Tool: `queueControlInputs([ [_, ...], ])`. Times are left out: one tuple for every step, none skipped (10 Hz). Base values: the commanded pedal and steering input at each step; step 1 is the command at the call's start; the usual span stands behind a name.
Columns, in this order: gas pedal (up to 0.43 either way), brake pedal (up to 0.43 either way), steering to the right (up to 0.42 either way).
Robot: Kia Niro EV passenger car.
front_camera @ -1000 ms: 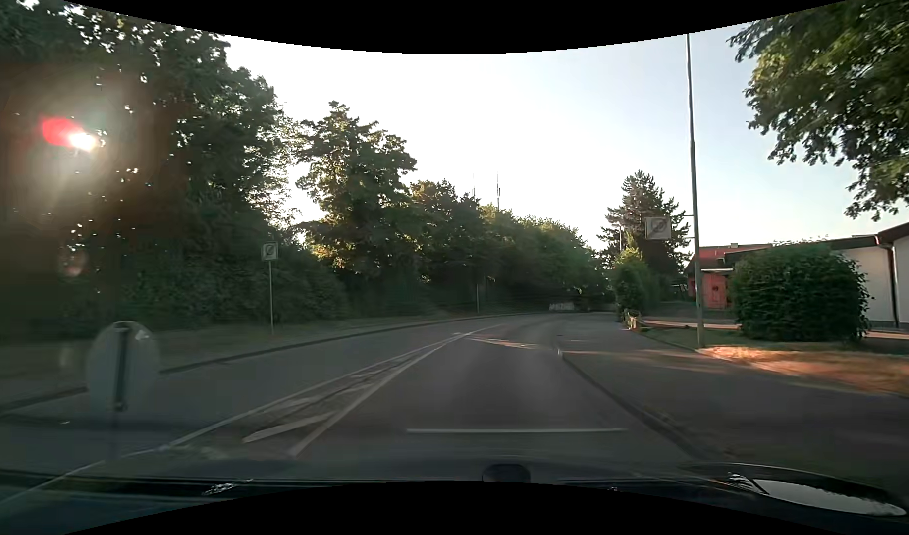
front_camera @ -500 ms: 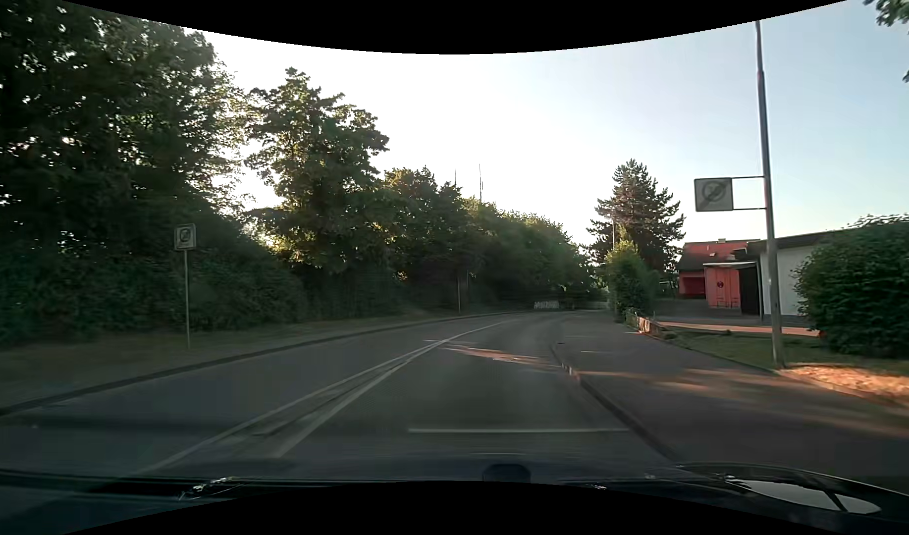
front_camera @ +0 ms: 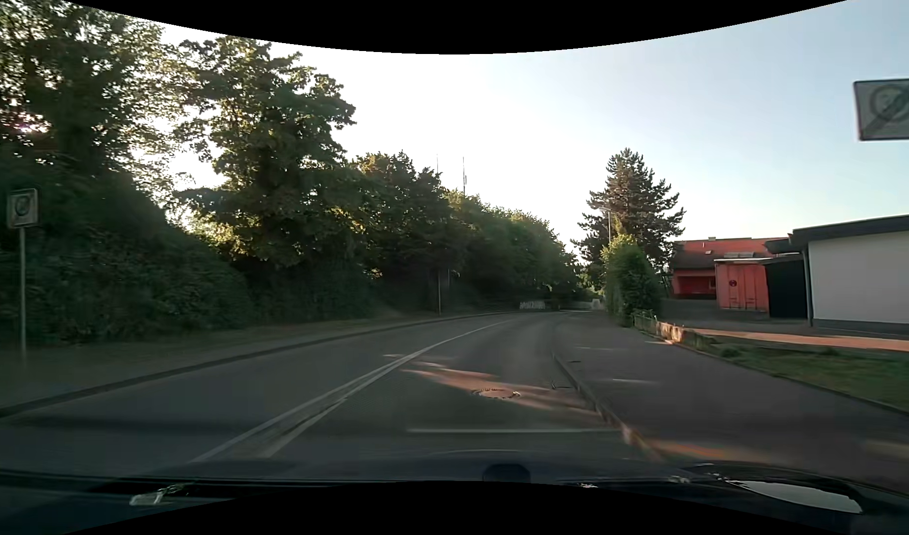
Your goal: Follow the waypoints while adhering to traffic rules and regulations
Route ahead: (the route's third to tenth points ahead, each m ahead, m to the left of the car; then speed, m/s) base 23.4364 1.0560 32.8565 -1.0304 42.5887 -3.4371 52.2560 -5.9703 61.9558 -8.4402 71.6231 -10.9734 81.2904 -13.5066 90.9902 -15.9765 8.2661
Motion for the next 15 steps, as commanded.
queueControlInputs([
  [0.22, 0.0, 0.036],
  [0.22, 0.0, 0.036],
  [0.22, 0.0, 0.036],
  [0.22, 0.0, 0.036],
  [0.22, 0.0, 0.037],
  [0.22, 0.0, 0.038],
  [0.22, 0.0, 0.039],
  [0.22, 0.0, 0.041],
  [0.209, 0.0, 0.044],
  [0.209, 0.0, 0.046],
  [0.197, 0.0, 0.047],
  [0.189, 0.0, 0.047],
  [0.189, 0.0, 0.047],
  [0.189, 0.0, 0.047],
  [0.189, 0.0, 0.047],
])
